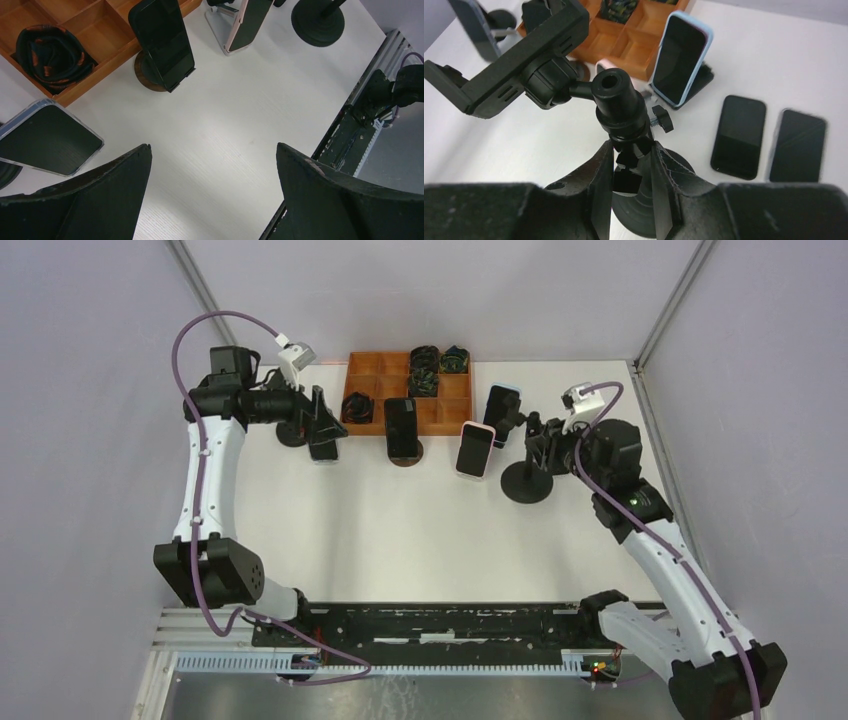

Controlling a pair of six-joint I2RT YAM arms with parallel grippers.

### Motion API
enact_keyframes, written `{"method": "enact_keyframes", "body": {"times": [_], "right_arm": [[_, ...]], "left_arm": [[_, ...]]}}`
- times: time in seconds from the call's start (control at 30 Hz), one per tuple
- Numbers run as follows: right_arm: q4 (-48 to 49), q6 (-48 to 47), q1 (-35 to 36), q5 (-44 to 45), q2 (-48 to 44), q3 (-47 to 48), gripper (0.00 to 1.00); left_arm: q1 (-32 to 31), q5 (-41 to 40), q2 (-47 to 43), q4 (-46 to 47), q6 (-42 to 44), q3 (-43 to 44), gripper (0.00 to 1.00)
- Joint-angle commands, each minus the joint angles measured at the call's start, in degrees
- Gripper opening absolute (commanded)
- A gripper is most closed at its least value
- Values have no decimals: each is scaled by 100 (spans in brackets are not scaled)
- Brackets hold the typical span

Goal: Remove the phone from the phone stand

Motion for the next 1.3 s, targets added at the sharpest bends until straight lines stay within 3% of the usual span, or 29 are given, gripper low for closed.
{"method": "enact_keyframes", "body": {"times": [0.0,0.27,0.43,0.7,1.27], "right_arm": [[734,-132,23,844,317,780,0],[1236,26,-594,621,1485,1832,0],[891,-82,-930,627,2049,2646,0],[1306,-181,-1153,931,2825,3018,0],[3321,-345,-1159,819,5192,3664,0]], "left_arm": [[64,99,-100,-187,152,212,100],[91,265,-125,-196,118,212,100],[98,320,-143,-205,162,191,100],[140,354,-73,-376,352,230,100],[152,609,-13,-386,362,101,100]]}}
